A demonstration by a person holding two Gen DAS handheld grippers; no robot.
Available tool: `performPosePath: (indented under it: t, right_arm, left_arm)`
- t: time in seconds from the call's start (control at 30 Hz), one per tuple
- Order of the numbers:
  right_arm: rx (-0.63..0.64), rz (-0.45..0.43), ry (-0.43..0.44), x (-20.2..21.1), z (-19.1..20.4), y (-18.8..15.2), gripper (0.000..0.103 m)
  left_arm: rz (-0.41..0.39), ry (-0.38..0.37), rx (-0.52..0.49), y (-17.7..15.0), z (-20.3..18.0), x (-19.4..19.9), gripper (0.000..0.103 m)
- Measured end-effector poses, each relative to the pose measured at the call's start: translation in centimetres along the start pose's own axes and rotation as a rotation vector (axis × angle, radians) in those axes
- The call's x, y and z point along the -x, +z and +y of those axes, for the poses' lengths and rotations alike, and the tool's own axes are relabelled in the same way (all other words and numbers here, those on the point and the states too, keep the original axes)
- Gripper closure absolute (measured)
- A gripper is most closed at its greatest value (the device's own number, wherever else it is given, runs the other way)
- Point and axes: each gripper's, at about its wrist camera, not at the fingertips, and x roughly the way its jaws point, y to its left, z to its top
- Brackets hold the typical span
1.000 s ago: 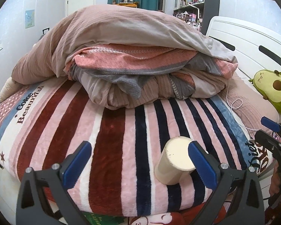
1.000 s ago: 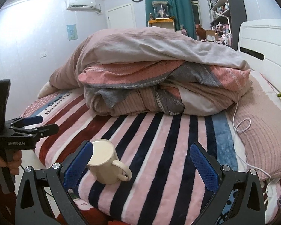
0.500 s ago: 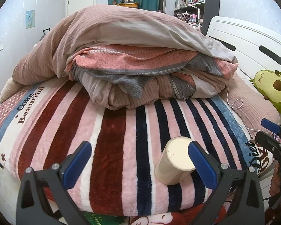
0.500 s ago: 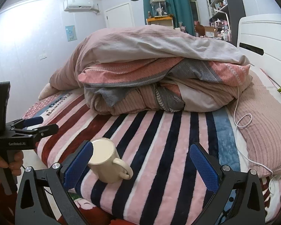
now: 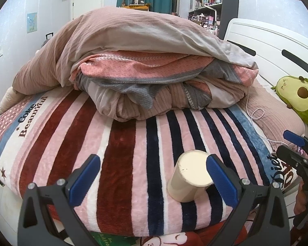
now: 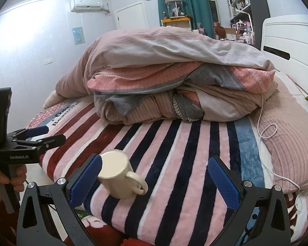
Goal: Flip cup upside down
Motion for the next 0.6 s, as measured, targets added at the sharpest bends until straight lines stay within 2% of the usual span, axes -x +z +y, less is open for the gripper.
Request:
performPosePath:
  t: [0.6]
  right_arm:
    - [-0.002, 0.001, 0.004, 0.01, 0.01, 0.05, 0.0]
  left_arm:
    - [-0.002, 0.0, 0.0, -0.03, -0.21, 0.16, 0.001]
